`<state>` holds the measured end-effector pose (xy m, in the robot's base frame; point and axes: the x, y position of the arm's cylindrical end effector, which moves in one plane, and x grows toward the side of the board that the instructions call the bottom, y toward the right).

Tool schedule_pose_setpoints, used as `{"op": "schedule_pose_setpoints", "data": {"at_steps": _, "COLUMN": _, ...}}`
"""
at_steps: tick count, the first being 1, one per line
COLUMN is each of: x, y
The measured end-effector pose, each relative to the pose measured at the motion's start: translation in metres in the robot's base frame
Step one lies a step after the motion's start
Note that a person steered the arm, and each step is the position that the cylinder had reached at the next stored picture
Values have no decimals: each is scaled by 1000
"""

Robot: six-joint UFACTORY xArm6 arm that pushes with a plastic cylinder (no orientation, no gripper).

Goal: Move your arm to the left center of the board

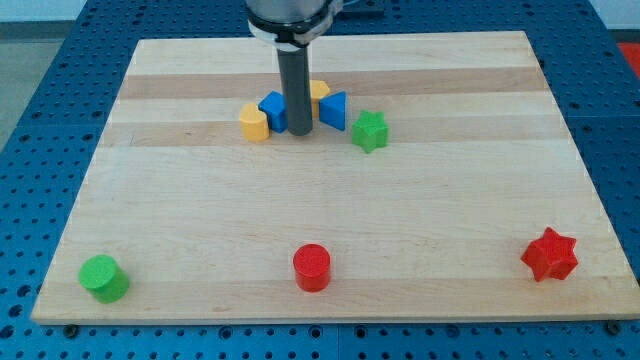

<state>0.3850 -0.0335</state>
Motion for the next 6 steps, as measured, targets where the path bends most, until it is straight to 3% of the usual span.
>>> {"op": "schedule_pose_setpoints", "data": {"at_steps": 1, "x": 40, "y": 26}}
{"op": "schedule_pose_setpoints", "data": {"at_steps": 2, "x": 93, "y": -24}}
{"op": "schedule_pose_setpoints", "data": {"at_steps": 3, "x": 82, "y": -102}}
{"op": "schedule_pose_setpoints", "data": {"at_steps": 4, "x": 13, "y": -170}}
{"op": "schedule_pose_setpoints", "data": {"at_steps": 5, "x": -42, "y": -188}}
{"op": "schedule_pose_setpoints", "data": {"at_steps": 6, "x": -58, "y": -158}}
